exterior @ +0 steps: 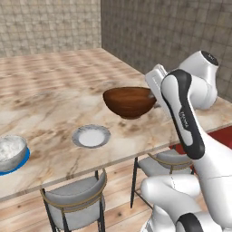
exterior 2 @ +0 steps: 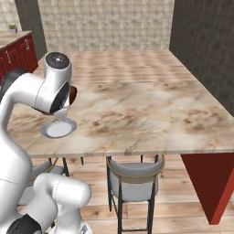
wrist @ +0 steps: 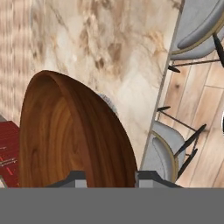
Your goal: Move the bowls from the cabinet to the plates on the dining table.
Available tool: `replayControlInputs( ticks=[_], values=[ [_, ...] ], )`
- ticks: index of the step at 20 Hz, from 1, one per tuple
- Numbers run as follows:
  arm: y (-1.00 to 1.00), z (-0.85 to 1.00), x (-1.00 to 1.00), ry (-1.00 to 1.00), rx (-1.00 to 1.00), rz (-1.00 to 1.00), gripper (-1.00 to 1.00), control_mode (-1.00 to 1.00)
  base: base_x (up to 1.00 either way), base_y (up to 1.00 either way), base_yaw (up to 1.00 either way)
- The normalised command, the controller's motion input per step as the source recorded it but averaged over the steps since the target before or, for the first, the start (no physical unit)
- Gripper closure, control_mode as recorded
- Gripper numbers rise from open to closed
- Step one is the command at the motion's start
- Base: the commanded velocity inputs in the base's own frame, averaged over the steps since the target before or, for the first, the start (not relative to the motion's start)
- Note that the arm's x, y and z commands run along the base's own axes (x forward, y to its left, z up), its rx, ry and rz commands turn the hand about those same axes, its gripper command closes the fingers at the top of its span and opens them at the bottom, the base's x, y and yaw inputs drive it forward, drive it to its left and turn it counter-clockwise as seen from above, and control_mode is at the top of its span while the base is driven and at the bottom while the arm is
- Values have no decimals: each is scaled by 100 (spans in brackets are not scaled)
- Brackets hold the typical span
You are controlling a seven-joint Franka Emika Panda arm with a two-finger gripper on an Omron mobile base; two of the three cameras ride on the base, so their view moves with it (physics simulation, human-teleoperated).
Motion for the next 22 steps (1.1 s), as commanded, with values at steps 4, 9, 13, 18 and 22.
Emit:
replayControlInputs(
  ticks=[4,9,13,18,22],
  values=[
    [20,-34,0,-1,3,7,100,-100,0,0,0],
    [17,-56,5,-1,0,10,100,-100,0,0,0],
    [18,-37,20,-3,0,10,100,-100,0,0,0],
    [21,-22,31,-7,0,11,100,-100,0,0,0],
    [16,-1,28,-4,-3,7,100,-100,0,0,0]
  ],
)
